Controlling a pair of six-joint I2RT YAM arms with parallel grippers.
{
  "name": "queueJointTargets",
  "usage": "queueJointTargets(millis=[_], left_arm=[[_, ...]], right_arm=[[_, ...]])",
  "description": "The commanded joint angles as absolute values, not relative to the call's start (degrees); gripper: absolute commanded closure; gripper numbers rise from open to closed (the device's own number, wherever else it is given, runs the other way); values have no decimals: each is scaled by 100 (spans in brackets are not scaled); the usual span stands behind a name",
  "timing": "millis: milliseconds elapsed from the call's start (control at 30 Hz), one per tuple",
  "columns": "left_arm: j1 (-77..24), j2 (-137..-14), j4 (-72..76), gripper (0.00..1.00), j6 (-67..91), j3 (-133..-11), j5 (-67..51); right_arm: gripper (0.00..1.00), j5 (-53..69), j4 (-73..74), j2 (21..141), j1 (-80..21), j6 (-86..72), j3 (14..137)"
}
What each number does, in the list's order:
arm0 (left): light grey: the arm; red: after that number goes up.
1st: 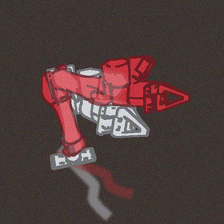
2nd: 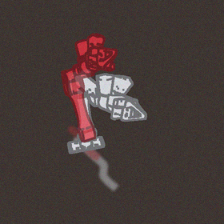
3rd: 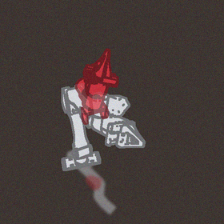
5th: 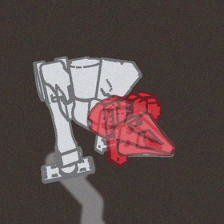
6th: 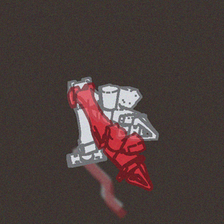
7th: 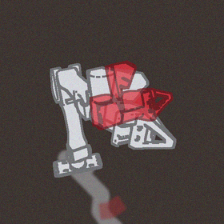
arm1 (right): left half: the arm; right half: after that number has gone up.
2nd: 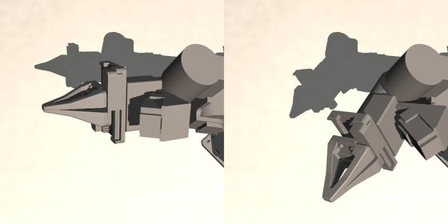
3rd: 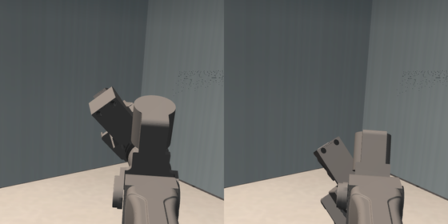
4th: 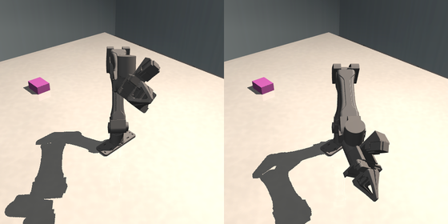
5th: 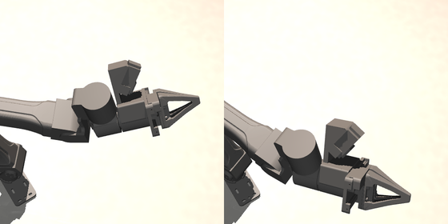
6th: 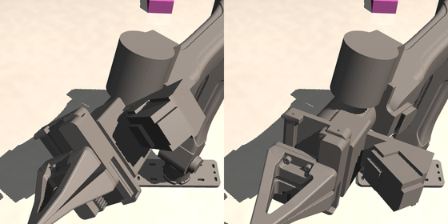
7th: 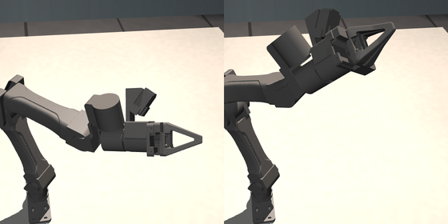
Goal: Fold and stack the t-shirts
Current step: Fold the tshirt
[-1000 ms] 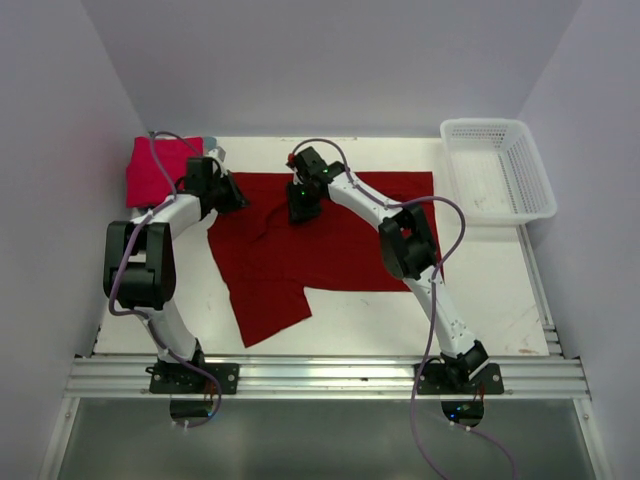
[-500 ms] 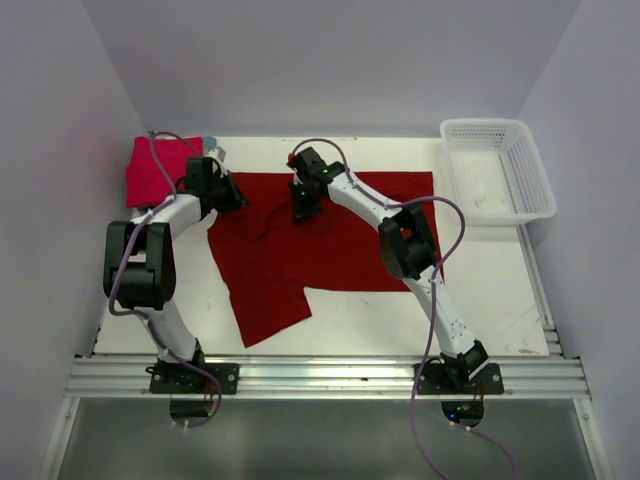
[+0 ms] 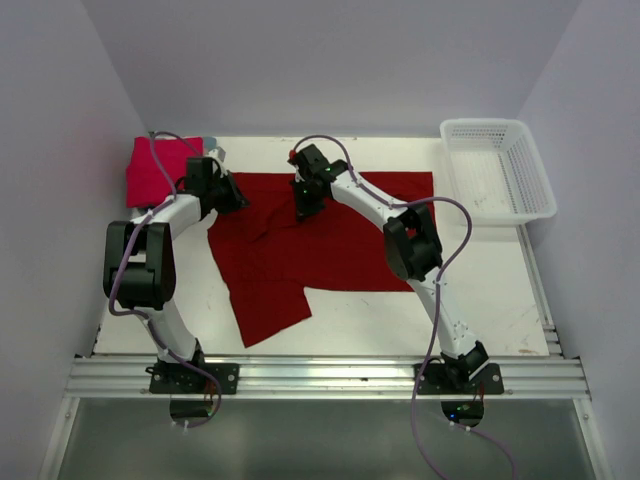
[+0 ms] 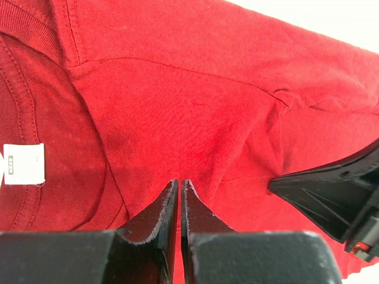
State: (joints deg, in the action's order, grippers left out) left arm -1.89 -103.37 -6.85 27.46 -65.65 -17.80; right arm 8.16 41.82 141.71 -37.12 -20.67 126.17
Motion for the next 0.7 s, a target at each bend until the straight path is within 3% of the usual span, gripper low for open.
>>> queueJointTargets(millis=[0,667], left_arm=[[-167,-10151,-510,91,2777,-6565,-1837],[-167,-10195,-589,92,2742,-6618,-1793]], right_arm=[[97,651,4192,13667,-3718,-1925,12595],[96,150,4324,13324,-3718,-1749,12261]])
